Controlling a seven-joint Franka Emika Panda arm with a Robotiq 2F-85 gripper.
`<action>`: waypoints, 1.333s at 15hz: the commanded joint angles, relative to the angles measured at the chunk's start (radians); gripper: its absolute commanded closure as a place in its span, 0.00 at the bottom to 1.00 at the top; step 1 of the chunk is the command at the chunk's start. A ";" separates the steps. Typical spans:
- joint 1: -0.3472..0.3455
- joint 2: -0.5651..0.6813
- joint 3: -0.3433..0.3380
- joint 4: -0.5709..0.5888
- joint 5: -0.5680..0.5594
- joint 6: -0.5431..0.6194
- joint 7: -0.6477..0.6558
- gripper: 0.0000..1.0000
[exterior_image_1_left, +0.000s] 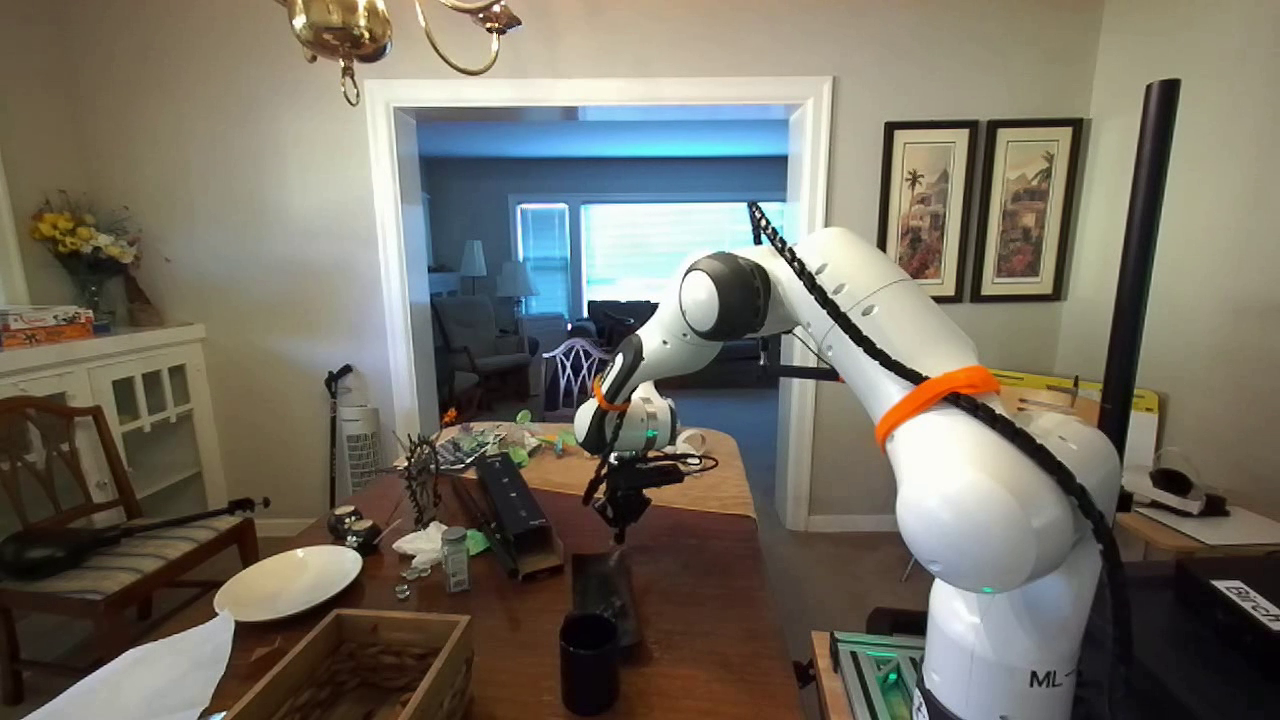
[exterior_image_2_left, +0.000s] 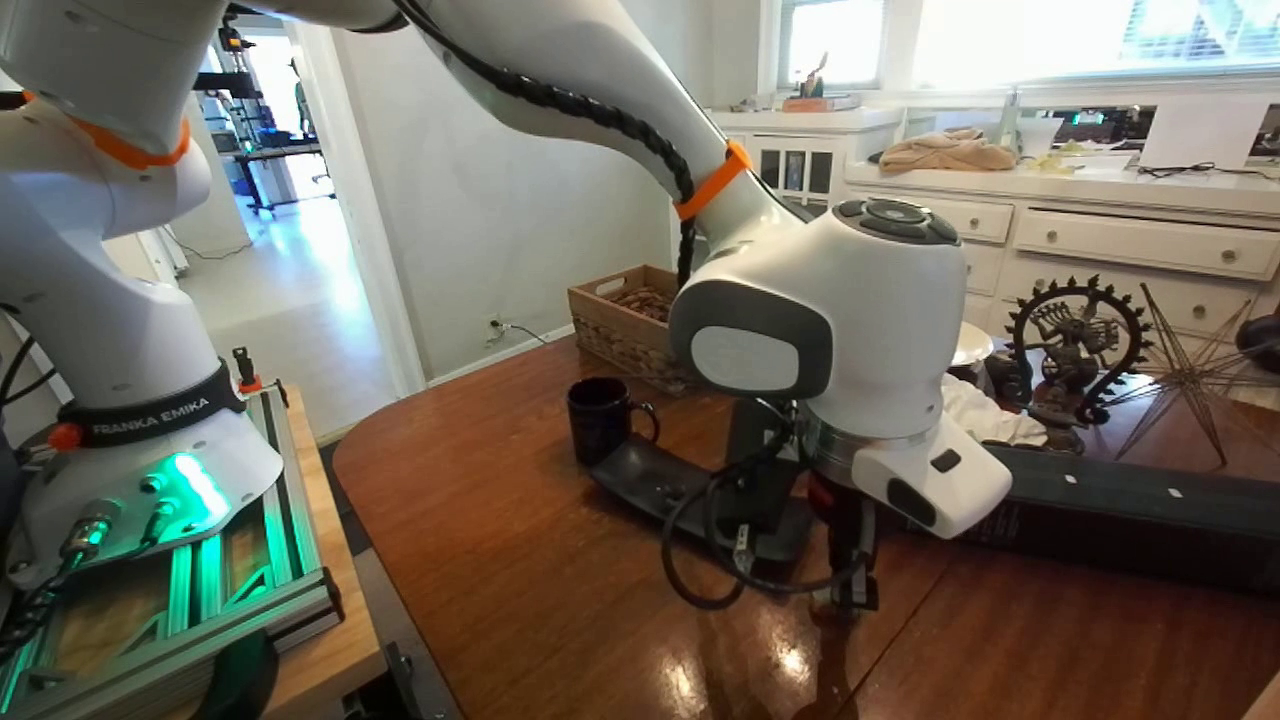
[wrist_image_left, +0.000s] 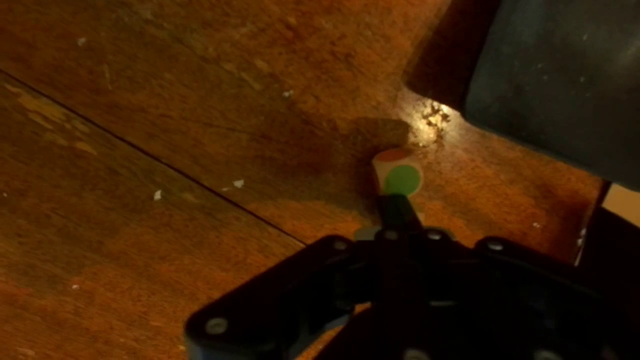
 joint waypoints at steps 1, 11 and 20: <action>0.002 0.020 0.002 0.014 -0.007 0.008 -0.009 0.73; 0.032 0.014 0.009 0.006 -0.006 0.007 -0.001 0.26; 0.037 0.014 0.006 0.013 -0.005 0.003 0.000 0.97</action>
